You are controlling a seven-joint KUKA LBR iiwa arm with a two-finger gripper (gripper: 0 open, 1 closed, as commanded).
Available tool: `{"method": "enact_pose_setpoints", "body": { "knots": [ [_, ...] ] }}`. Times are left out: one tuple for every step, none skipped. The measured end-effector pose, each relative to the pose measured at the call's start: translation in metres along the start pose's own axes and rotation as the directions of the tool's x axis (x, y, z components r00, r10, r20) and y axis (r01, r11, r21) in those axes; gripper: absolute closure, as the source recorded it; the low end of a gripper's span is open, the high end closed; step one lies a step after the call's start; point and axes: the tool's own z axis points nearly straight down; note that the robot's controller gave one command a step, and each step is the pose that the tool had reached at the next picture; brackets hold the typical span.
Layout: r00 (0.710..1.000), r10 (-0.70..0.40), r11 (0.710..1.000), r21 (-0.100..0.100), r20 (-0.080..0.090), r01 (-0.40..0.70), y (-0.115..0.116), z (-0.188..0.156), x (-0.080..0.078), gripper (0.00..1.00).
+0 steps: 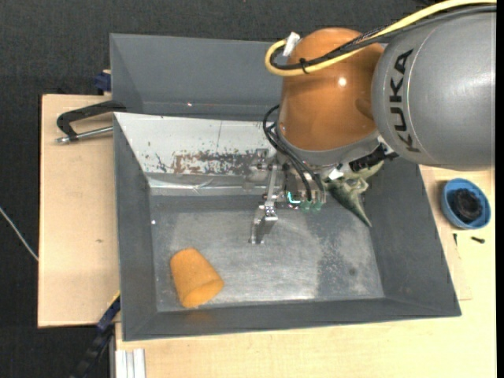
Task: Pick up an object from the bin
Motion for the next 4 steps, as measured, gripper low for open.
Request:
{"method": "enact_pose_setpoints", "body": {
  "knots": [
    [0.975, -0.223, 0.975, -0.001, 0.001, 0.223, 0.116, 0.080, 0.030, 0.00],
    [0.988, -0.155, 0.988, 0.000, 0.008, 0.155, 0.075, 0.159, 0.046, 0.00],
    [0.987, -0.158, 0.987, -0.003, 0.013, 0.158, 0.077, 0.156, 0.045, 1.00],
    [0.986, -0.163, 0.987, -0.001, 0.019, 0.164, 0.068, -0.002, 0.037, 1.00]
  ]
}}
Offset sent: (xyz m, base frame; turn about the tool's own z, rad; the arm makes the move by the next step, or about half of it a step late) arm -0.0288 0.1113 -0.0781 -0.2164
